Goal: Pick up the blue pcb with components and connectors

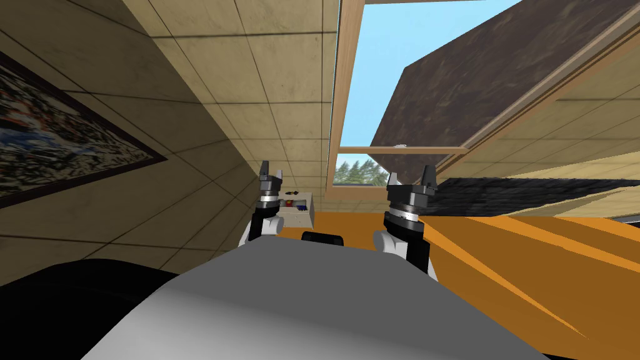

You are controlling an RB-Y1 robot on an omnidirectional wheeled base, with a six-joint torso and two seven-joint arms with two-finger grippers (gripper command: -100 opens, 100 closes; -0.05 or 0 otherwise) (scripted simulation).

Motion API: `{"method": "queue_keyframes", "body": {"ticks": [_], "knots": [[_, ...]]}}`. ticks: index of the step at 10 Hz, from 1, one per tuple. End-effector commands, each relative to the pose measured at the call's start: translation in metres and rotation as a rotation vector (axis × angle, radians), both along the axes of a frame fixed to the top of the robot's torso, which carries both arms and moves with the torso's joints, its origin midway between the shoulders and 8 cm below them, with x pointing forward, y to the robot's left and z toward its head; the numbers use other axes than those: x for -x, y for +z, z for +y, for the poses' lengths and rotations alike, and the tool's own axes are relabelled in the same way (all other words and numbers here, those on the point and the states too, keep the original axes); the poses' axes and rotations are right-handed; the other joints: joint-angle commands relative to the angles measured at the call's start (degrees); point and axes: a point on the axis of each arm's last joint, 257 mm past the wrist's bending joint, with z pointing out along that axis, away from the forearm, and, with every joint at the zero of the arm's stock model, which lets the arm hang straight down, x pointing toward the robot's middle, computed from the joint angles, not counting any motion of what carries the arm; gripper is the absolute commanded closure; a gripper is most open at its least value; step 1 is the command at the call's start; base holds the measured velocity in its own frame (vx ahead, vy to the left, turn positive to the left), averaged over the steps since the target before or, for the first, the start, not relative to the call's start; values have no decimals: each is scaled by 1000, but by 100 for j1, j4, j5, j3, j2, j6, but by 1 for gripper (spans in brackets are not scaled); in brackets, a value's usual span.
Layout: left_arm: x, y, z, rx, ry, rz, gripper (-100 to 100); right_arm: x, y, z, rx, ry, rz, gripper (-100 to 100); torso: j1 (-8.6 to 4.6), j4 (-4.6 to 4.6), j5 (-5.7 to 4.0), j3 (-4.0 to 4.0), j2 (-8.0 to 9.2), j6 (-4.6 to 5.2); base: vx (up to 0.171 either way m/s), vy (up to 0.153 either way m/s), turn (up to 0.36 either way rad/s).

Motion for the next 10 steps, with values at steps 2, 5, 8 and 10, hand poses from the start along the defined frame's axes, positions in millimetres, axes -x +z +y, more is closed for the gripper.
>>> {"method": "queue_keyframes", "body": {"ticks": [2, 5, 8, 10], "knots": [[-11, -16, -3, -30, -32, 53, -100, 0, 0, 0, 0, 0, 0, 0, 4, 1, 1, 2, 4, 1, -24, 10, -30], [-33, -50, -2, -22, -67, 157, -100, 0, 0, 0, 0, 0, 0, 0, 12, 4, 3, 12, 21, 0, -57, 26, -38], [-51, -83, 1, 10, -87, 252, -100, 0, 0, 0, 0, 0, 0, 0, 10, 5, 2, 14, 24, 0, -62, 23, -38], [-62, -108, 3, 35, -97, 322, -100, 0, 0, 0, 0, 0, 0, 0, 10, 5, 2, 13, 23, 0, -63, 22, -42]]}}
